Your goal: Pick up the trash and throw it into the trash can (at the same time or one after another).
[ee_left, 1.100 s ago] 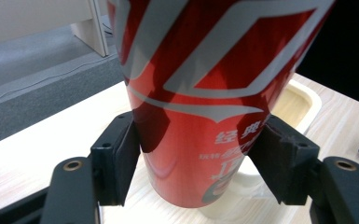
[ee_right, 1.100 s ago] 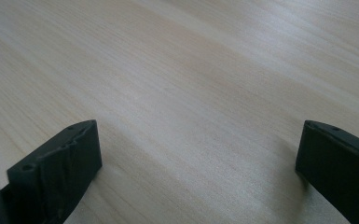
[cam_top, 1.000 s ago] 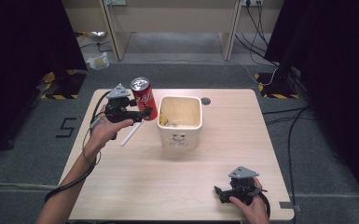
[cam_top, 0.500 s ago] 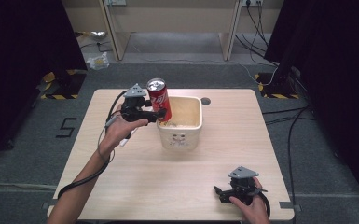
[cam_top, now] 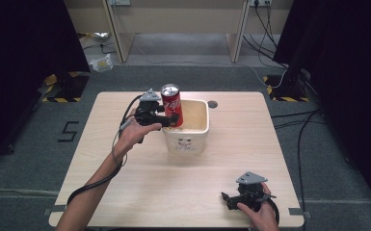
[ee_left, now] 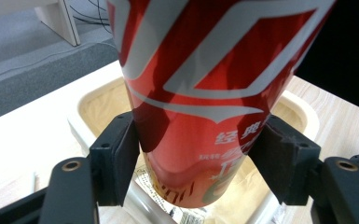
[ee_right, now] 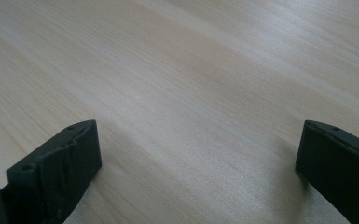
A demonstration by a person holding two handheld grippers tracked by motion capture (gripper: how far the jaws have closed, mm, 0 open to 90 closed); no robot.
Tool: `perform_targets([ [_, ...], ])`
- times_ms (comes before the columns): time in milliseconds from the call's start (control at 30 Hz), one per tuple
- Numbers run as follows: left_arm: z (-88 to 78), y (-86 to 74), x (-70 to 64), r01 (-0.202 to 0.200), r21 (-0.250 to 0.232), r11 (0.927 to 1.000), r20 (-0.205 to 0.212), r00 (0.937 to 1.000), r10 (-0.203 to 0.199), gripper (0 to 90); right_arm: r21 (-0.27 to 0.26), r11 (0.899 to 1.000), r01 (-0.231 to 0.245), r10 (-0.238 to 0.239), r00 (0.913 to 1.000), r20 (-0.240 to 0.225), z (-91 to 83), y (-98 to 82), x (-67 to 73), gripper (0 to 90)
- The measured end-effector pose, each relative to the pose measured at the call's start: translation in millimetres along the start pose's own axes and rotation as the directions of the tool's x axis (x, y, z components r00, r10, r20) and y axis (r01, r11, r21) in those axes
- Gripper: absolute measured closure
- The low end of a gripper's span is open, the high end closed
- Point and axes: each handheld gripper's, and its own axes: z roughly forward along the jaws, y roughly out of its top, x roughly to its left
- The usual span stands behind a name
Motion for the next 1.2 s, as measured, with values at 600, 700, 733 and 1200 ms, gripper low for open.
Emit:
perform_targets([
  [600,16.6,-6.4,-3.2,-0.012,0.056,0.9984,0.006,0.9999,0.012,32.0,-0.002,1.000,0.000,0.000,1.0000,-0.003,0.3,-0.1,0.2,0.4],
  [700,15.1,-5.4,-3.7,-0.011,0.050,0.9987,0.007,0.9999,0.011,30.6,-0.002,1.000,-0.002,0.002,1.0000,-0.003,0.3,-0.1,0.3,0.4],
  [733,13.9,-5.1,-3.8,-0.010,0.046,0.9989,0.005,0.9999,0.010,30.5,-0.001,1.000,-0.002,0.002,1.0000,-0.003,0.2,-0.1,0.4,0.4],
  [1200,-6.9,0.6,-4.0,-0.002,0.010,0.9999,0.004,1.0000,0.002,25.5,0.000,1.000,-0.001,0.001,1.0000,-0.004,0.2,-0.1,0.5,0.3],
])
